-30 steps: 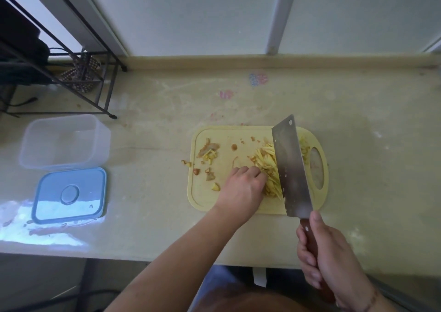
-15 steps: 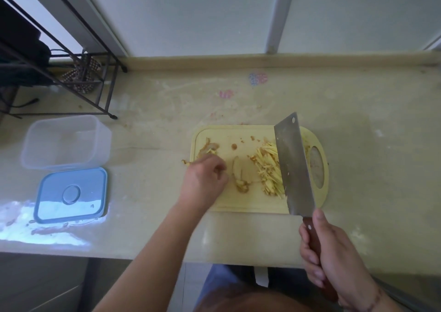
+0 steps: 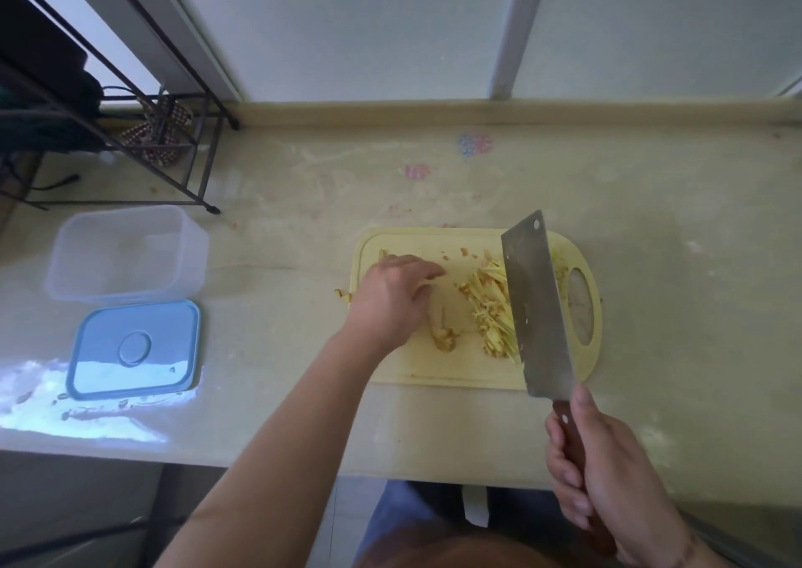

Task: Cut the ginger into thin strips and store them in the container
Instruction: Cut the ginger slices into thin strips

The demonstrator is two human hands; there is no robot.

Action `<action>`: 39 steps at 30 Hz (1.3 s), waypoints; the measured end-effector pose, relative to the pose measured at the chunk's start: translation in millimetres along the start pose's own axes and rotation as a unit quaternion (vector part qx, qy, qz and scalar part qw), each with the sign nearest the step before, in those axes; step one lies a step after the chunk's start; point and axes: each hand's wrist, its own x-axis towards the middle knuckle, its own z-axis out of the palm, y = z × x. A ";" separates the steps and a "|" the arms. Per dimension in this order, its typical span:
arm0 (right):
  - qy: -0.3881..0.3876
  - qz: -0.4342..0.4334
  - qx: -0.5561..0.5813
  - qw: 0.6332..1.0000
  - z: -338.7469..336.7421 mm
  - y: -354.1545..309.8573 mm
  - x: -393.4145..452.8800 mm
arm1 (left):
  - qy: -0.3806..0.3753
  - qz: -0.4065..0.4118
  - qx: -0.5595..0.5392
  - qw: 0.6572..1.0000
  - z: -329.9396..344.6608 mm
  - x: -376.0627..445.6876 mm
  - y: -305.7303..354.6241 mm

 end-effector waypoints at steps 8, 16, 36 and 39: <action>0.002 0.017 -0.010 1.000 -8.9 -1.3 -4.0 | -0.043 0.062 0.070 0.995 41.8 14.9 18.5; -0.011 0.026 -0.010 1.000 -4.9 1.2 -2.0 | 0.036 0.022 0.008 0.999 18.5 6.8 1.9; -0.021 0.017 -0.057 0.998 4.6 7.6 8.2 | -0.045 0.127 0.102 0.986 31.1 -38.1 -0.4; -0.029 0.023 -0.053 0.998 3.9 7.1 8.1 | -0.042 0.119 0.091 0.988 34.6 -39.6 -3.2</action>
